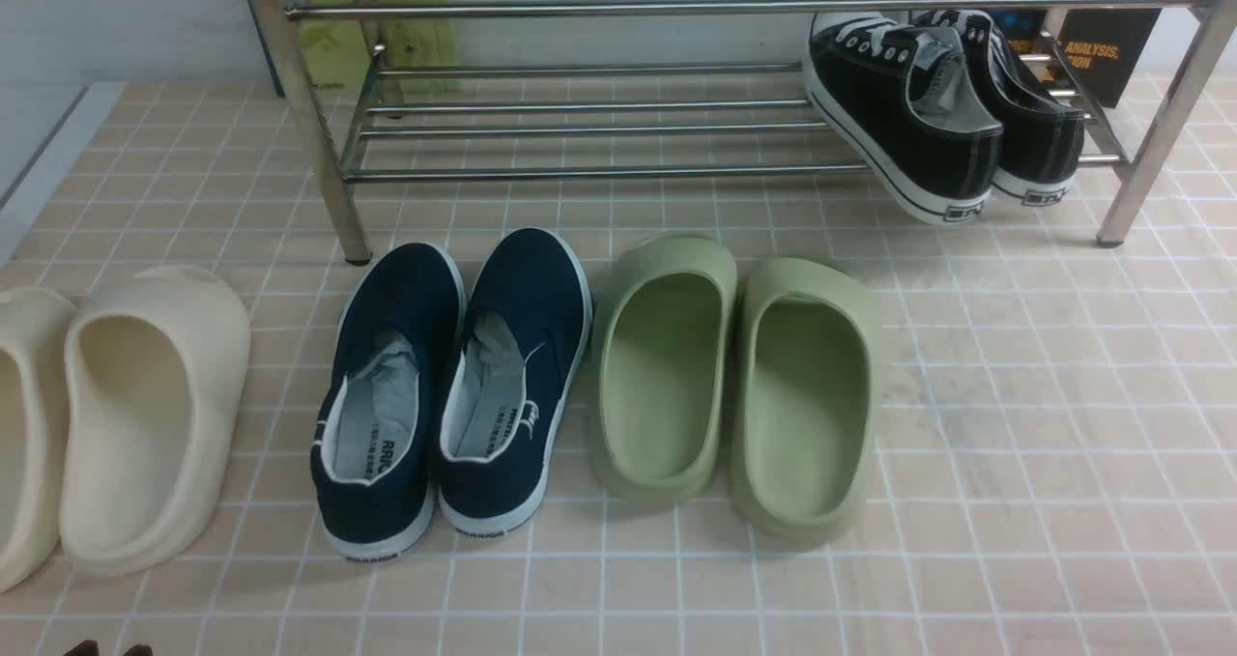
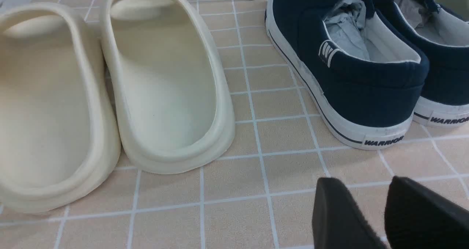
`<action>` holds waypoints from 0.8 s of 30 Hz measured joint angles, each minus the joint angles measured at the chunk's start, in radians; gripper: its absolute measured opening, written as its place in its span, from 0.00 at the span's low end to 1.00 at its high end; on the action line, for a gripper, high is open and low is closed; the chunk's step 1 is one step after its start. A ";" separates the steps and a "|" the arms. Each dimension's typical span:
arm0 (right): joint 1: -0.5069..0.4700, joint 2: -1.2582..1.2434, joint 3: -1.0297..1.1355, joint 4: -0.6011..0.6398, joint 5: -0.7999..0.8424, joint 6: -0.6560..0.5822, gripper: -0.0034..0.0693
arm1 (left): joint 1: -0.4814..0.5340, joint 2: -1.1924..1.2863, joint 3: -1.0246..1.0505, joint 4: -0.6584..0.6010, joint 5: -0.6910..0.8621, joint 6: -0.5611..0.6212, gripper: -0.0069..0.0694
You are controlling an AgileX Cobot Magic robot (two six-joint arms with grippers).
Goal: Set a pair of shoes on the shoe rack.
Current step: Use the left arm to grab the shoe closest to it
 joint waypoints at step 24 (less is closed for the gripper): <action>0.000 0.000 0.000 0.000 0.000 0.000 0.34 | 0.000 0.000 0.000 0.000 0.000 0.002 0.41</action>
